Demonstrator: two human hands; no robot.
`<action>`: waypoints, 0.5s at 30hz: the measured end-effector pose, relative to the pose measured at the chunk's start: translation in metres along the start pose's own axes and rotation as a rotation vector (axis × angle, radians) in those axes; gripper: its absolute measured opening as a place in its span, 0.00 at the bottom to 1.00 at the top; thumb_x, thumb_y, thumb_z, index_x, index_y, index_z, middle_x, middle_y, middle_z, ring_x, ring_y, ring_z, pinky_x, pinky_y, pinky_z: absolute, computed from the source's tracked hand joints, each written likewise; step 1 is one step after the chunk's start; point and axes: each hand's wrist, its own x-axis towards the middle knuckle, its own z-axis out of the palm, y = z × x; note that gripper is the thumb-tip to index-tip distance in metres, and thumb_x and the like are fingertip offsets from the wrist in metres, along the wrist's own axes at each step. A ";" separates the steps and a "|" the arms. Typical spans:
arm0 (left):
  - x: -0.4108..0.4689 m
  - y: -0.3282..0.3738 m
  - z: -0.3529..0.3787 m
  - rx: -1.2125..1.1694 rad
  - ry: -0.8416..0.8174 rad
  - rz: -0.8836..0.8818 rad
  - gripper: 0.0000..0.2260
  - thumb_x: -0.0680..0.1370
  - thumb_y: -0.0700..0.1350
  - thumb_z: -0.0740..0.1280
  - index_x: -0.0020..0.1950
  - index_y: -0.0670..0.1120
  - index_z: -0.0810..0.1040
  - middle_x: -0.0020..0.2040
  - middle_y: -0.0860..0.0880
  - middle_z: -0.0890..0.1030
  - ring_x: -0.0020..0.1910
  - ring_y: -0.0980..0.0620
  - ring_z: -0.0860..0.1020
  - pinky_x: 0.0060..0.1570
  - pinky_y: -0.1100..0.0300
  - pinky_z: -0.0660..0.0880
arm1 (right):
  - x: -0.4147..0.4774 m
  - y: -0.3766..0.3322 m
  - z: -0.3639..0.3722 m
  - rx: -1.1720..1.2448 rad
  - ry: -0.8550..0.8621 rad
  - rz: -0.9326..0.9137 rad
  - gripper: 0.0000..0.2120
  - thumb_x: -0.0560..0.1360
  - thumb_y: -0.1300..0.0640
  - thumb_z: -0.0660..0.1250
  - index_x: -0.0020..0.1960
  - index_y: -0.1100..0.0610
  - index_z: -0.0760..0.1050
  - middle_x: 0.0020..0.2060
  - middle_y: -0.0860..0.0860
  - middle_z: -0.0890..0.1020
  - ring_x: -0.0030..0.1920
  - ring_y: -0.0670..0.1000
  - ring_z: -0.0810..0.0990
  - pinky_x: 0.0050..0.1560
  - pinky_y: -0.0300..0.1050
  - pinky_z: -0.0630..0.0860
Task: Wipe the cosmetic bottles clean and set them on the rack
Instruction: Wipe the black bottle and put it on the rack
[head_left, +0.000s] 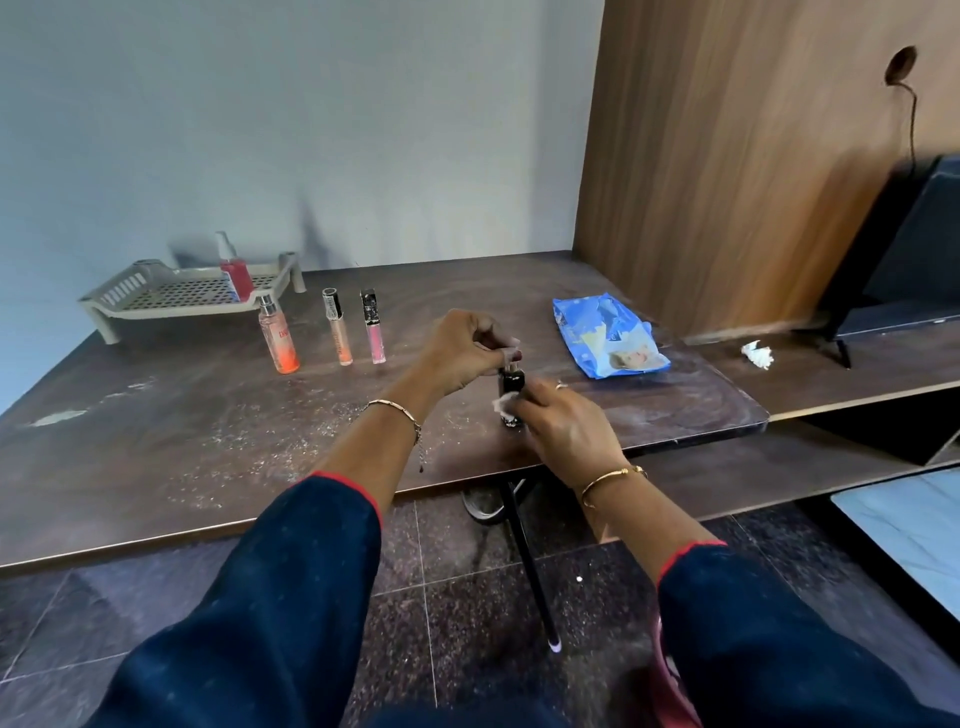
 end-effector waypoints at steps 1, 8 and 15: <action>0.001 -0.001 -0.001 0.010 -0.006 0.004 0.05 0.70 0.33 0.73 0.39 0.42 0.81 0.42 0.40 0.83 0.39 0.51 0.81 0.48 0.53 0.81 | -0.003 0.000 0.000 -0.001 -0.049 -0.026 0.10 0.71 0.60 0.63 0.49 0.53 0.80 0.42 0.53 0.79 0.36 0.59 0.78 0.25 0.47 0.74; 0.009 -0.006 -0.001 0.038 0.022 0.014 0.06 0.70 0.35 0.73 0.38 0.45 0.82 0.43 0.39 0.84 0.41 0.48 0.81 0.49 0.48 0.80 | 0.011 0.008 -0.010 -0.003 -0.053 -0.026 0.08 0.68 0.61 0.67 0.46 0.54 0.81 0.38 0.54 0.77 0.34 0.59 0.78 0.25 0.45 0.70; 0.007 -0.004 -0.002 0.000 -0.011 0.011 0.03 0.71 0.34 0.73 0.43 0.38 0.82 0.39 0.45 0.82 0.37 0.53 0.80 0.44 0.59 0.81 | 0.021 0.014 -0.004 0.032 0.063 0.010 0.09 0.70 0.66 0.67 0.49 0.56 0.80 0.39 0.55 0.77 0.36 0.60 0.77 0.28 0.52 0.75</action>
